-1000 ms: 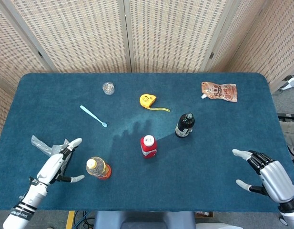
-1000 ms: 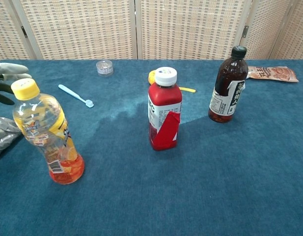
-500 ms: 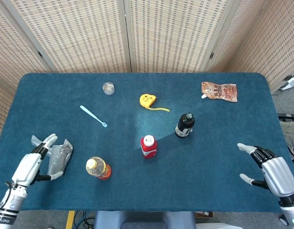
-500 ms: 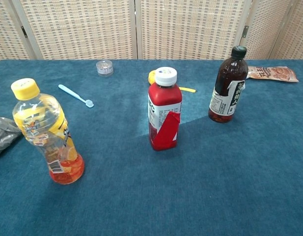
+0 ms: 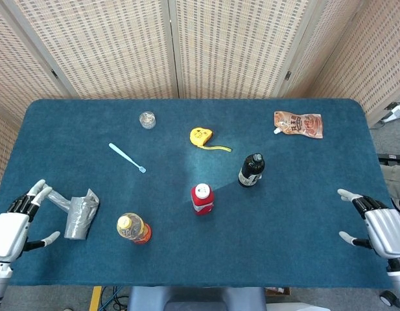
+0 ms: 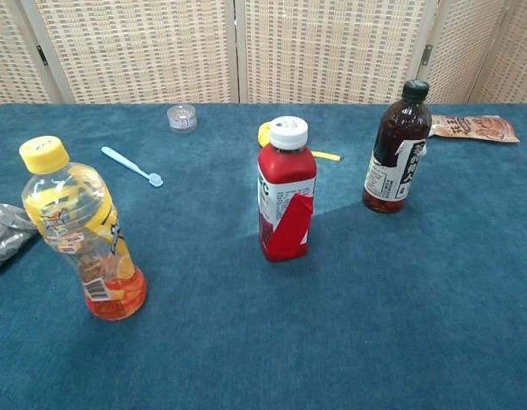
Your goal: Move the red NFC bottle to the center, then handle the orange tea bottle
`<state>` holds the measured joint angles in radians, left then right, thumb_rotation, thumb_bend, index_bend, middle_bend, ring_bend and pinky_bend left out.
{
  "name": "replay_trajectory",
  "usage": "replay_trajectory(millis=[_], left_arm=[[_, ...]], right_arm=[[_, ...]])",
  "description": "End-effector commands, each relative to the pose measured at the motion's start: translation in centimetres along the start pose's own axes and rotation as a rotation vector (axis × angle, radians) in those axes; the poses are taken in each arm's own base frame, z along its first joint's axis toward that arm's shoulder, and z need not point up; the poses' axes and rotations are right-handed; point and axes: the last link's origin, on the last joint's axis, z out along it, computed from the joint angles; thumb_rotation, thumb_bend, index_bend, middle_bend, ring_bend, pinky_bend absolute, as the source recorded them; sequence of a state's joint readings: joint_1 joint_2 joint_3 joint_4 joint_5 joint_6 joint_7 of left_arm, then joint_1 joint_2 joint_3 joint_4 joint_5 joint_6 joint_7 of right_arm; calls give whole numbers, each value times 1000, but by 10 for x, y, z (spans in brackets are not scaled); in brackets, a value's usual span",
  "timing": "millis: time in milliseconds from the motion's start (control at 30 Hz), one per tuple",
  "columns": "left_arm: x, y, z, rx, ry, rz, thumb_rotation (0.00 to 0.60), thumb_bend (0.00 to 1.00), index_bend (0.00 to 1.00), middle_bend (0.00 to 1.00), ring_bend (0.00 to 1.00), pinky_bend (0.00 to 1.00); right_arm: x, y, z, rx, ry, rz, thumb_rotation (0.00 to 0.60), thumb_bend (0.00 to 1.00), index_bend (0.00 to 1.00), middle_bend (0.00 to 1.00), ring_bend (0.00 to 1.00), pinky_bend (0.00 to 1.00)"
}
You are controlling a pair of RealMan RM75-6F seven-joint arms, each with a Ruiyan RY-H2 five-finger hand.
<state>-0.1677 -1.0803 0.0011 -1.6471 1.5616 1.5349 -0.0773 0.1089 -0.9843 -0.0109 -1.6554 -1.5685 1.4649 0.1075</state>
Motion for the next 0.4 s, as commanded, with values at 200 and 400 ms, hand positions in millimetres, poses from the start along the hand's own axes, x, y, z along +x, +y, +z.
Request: replay_trajectory(millis=[200, 400], left_arm=[[-6, -7, -3, 3, -8, 8, 600, 82, 168, 99, 93, 165], [-14, -6, 0, -2, -42, 11, 600, 84, 175, 123, 94, 171]], right_arm=[[1, 1, 2, -7, -2, -2, 600, 64, 228, 313, 277, 415], [1, 4, 4, -13, -5, 3, 600, 64, 232, 313, 277, 415]])
